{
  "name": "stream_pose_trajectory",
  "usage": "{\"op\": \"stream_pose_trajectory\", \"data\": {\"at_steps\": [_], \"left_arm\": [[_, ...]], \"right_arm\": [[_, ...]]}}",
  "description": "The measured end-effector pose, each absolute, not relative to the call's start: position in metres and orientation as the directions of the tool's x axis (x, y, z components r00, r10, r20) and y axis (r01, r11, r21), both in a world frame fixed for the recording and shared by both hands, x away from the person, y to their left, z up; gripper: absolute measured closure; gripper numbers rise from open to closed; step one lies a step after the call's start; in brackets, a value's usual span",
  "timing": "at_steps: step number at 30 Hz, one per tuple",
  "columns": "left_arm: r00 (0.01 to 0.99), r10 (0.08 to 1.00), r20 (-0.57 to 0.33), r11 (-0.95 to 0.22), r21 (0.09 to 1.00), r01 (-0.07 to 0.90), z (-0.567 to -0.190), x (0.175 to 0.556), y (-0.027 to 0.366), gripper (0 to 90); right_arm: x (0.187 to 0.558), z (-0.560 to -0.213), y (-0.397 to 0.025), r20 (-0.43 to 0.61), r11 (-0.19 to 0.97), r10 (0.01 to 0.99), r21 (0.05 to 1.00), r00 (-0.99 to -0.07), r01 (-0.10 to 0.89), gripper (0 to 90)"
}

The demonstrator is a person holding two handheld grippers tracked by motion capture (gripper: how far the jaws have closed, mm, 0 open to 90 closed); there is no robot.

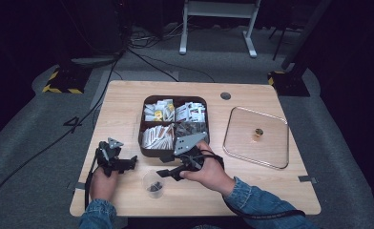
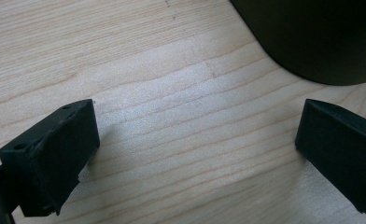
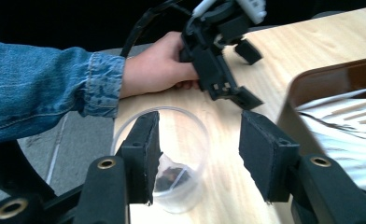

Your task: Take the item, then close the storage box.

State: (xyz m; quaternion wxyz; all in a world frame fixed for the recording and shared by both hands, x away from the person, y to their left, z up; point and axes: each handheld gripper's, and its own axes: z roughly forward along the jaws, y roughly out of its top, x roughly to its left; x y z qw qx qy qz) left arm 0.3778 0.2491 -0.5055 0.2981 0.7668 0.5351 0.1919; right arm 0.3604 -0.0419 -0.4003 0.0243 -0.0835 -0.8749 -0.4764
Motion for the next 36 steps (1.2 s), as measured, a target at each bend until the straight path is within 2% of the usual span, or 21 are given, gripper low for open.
{"op": "stream_pose_trajectory", "data": {"at_steps": [8, 22, 36], "left_arm": [[0.354, 0.935, -0.025, -0.249, 0.663, 0.706, -0.505, 0.378, 0.249, 0.1], [0.353, 0.935, -0.024, -0.249, 0.664, 0.705, -0.505, 0.378, 0.249, 0.1], [0.353, 0.935, -0.023, -0.25, 0.663, 0.706, -0.505, 0.378, 0.249, 0.1]], "right_arm": [[0.371, -0.387, -0.069, 0.1, 0.502, 0.204, 0.843, -0.974, 0.192, 47.8], [0.404, -0.368, -0.141, 0.05, 0.45, 0.423, 0.855, -0.905, 0.258, 47.1], [0.436, -0.384, -0.233, 0.013, 0.407, 0.637, 0.844, -0.771, 0.35, 43.7]]}}
